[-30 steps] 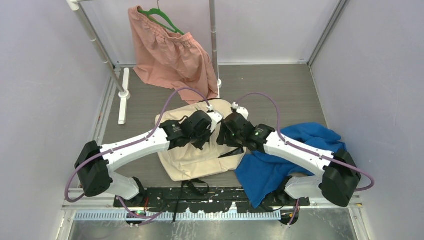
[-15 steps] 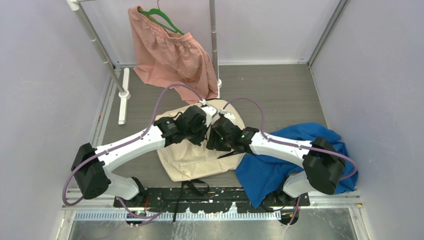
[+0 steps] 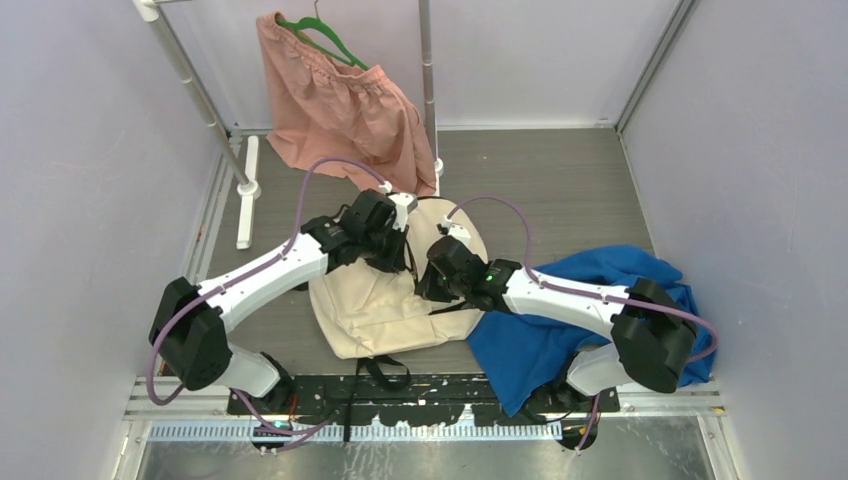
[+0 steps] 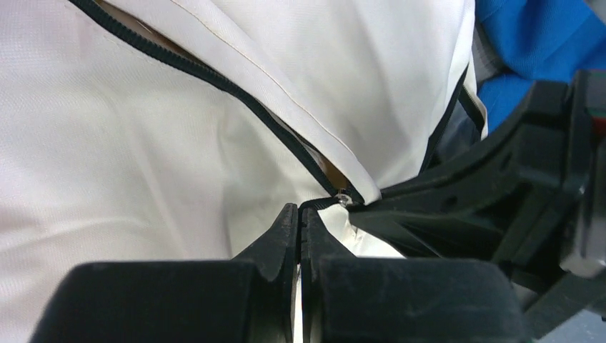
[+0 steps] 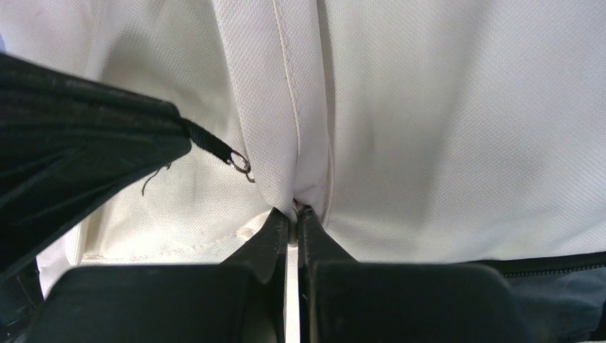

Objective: Pack the student bag
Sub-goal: Zip the student bag at the center of the board, then adjust the student bag at the center of the board.

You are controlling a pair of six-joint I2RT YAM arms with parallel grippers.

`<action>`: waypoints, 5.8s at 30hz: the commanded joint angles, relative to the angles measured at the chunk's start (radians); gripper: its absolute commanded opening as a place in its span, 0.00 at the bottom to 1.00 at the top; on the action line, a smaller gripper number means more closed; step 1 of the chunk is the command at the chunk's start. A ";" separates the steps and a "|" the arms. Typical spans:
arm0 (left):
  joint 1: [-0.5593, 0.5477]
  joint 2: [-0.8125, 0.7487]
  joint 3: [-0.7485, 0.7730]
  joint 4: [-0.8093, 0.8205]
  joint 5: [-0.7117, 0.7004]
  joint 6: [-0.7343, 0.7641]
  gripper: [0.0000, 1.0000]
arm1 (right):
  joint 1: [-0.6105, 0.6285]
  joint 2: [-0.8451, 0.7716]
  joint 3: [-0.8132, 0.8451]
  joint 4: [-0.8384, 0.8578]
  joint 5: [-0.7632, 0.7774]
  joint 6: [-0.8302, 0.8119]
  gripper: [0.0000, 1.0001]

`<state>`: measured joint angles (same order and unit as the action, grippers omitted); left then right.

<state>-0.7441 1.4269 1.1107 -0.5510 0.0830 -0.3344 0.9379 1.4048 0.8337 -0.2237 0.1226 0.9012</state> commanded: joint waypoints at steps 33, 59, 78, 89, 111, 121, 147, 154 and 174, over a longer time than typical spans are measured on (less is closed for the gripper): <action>0.383 0.384 0.482 -0.014 -0.067 -0.029 0.00 | 0.070 -0.163 -0.079 -0.207 0.065 -0.034 0.01; -0.046 -0.113 0.095 -0.068 -0.166 -0.134 0.58 | -0.416 -0.281 0.018 -0.400 0.084 -0.218 0.76; -0.373 -0.251 -0.212 -0.092 -0.375 -0.367 0.59 | -0.457 -0.161 -0.004 -0.255 -0.246 -0.252 0.01; -0.374 -0.294 -0.216 -0.132 -0.351 -0.297 0.63 | -0.222 -0.399 0.099 -0.269 -0.140 -0.237 0.01; -0.461 -0.418 -0.221 -0.068 -0.497 -0.137 0.59 | -0.223 -0.489 0.072 -0.300 -0.062 -0.225 0.01; -0.309 -0.404 -0.171 -0.253 -0.630 -0.285 0.67 | -0.273 -0.245 0.063 -0.440 0.075 -0.266 0.49; -0.220 -0.480 -0.373 -0.295 -0.466 -0.487 0.43 | -0.579 0.124 0.049 -0.091 -0.431 -0.217 0.01; -0.066 -0.507 -0.374 -0.268 -0.545 -0.405 0.00 | -0.414 -0.095 0.018 -0.195 -0.394 -0.190 0.01; 0.057 -0.520 -0.182 -0.153 -0.017 -0.251 0.23 | -0.379 -0.323 0.253 -0.142 -0.578 -0.092 0.01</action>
<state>-0.6292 0.9131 0.8490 -0.7555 -0.0738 -0.5858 0.5541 1.0859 1.0203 -0.4812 -0.3241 0.7467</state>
